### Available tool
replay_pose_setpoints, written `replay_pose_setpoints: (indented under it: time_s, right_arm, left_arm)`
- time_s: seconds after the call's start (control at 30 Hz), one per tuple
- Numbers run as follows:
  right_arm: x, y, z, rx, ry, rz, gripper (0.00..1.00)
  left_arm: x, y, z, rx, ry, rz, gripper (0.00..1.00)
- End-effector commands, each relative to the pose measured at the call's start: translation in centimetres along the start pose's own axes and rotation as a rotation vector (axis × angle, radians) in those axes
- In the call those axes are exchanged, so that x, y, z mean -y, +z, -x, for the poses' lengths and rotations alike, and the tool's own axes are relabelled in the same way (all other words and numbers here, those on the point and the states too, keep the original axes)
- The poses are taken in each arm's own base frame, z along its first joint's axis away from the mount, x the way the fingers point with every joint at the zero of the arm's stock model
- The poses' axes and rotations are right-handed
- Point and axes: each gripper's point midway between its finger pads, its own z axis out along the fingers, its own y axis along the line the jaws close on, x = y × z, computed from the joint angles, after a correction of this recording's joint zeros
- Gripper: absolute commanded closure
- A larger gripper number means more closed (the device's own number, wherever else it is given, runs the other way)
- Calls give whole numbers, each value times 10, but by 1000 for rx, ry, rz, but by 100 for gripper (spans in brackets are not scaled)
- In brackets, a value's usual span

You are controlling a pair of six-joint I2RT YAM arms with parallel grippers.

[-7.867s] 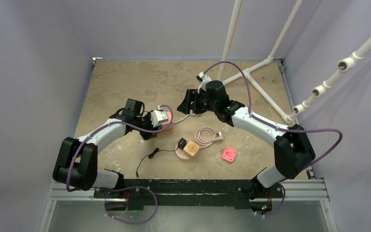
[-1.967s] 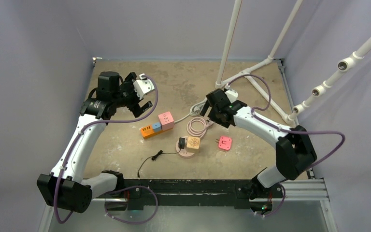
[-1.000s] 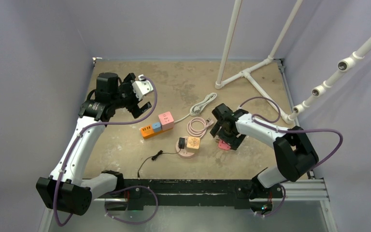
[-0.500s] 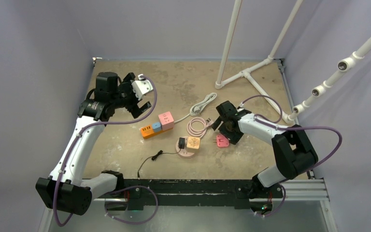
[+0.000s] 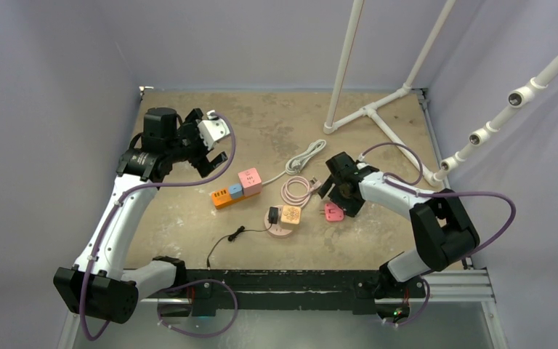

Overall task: Insert the plug
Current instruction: Move the plug to the center of the board.

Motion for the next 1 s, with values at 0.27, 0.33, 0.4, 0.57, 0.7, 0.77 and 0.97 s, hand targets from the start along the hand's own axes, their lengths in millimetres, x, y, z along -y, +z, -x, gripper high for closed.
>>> replay_pose_setpoints:
  time_s: [0.27, 0.33, 0.4, 0.57, 0.7, 0.77, 0.97]
  right_arm:
    - [18, 9, -39, -130, -105, -12, 23]
    - [18, 10, -42, -138, -121, -14, 22]
    - [14, 8, -44, -136, -145, -2, 21]
    - [14, 8, -53, -150, -195, -9, 23]
    - [15, 11, -56, -159, -195, -21, 29]
    - [16, 12, -57, -162, -198, -26, 32]
    - [6, 8, -50, -138, -190, -12, 45]
  left_arm:
    - [-10, -5, 14, 38, -9, 31, 1]
    - [-10, -6, 14, 38, -9, 31, 1]
    - [-9, -5, 13, 32, -10, 30, 1]
    - [-10, -5, 13, 34, -12, 33, 1]
    - [-9, -4, 12, 34, -18, 32, 1]
    - [-9, -5, 12, 34, -13, 35, 1]
    - [-6, -5, 12, 42, -20, 20, 1]
